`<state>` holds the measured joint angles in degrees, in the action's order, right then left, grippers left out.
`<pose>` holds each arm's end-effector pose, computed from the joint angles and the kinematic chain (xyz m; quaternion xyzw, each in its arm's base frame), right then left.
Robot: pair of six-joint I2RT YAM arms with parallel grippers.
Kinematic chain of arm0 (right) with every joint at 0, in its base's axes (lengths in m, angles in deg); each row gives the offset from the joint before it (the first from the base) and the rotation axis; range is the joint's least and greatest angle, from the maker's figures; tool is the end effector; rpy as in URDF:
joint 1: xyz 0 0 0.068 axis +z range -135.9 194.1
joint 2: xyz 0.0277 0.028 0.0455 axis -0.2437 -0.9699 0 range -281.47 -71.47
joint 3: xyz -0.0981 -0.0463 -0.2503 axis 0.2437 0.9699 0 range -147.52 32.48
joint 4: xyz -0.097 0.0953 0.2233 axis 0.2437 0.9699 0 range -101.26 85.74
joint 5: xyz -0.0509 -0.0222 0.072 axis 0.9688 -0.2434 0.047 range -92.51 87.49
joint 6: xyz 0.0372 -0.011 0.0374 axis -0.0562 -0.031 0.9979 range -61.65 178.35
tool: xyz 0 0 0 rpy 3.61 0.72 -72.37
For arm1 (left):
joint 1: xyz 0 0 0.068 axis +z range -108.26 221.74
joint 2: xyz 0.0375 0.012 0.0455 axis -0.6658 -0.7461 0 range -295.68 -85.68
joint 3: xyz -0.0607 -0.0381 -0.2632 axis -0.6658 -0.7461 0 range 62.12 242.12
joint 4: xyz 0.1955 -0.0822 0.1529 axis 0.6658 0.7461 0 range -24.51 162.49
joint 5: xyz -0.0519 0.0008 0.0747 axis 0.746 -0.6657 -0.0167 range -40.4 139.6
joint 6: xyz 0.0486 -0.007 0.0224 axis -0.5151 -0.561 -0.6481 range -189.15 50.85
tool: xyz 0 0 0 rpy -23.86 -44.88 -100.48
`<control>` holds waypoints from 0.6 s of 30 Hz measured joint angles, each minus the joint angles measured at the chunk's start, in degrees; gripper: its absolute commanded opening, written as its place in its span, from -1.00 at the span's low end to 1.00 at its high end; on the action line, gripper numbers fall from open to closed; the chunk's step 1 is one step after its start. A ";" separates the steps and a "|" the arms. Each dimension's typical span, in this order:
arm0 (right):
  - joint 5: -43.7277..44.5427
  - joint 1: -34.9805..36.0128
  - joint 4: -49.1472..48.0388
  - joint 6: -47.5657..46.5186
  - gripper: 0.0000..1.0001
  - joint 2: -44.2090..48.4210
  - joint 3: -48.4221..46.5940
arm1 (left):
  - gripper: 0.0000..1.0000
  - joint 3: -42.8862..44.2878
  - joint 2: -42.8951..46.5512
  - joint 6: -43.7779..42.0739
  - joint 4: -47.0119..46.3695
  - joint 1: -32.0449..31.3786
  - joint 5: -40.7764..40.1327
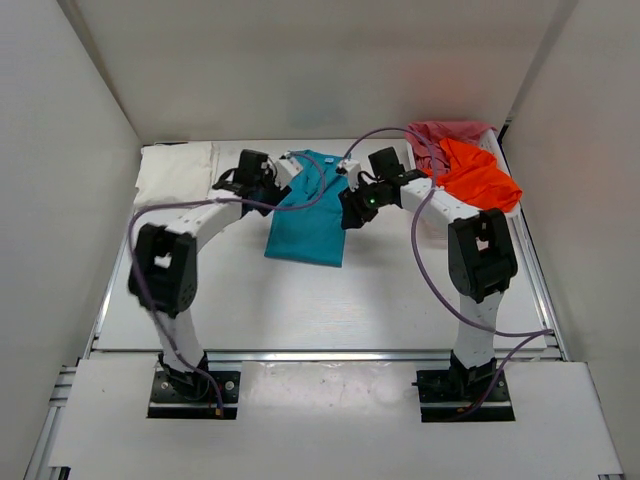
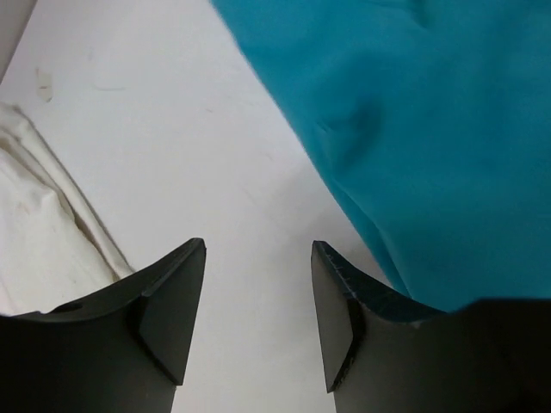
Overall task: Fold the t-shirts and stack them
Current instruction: Fold the folded rectangular tshirt in 1/3 of the way, then grab one side of the 2/3 rectangular tshirt with both arms
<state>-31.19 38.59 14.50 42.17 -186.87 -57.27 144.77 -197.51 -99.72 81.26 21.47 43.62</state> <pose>0.3986 0.2002 0.2178 -0.3945 0.8290 0.2563 0.3024 0.4128 -0.1486 0.2141 0.3780 0.8417 0.0823 0.3767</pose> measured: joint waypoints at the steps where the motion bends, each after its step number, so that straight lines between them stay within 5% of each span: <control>1: -0.02 0.28 0.15 -1.27 0.07 1.18 1.62 | 0.28 -3.32 4.39 -2.32 1.73 0.31 3.56; 8: -0.09 5.11 -0.37 -8.09 0.17 3.39 5.16 | 0.34 -24.33 25.05 -17.42 6.45 -8.28 17.84; 18: 2.12 9.44 -1.81 -8.68 0.16 4.00 12.26 | 0.35 -30.32 17.35 -24.74 4.17 -7.82 18.62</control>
<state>-29.07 48.04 12.68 33.49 -182.87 -45.01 114.46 -180.15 -124.46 85.43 13.65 62.24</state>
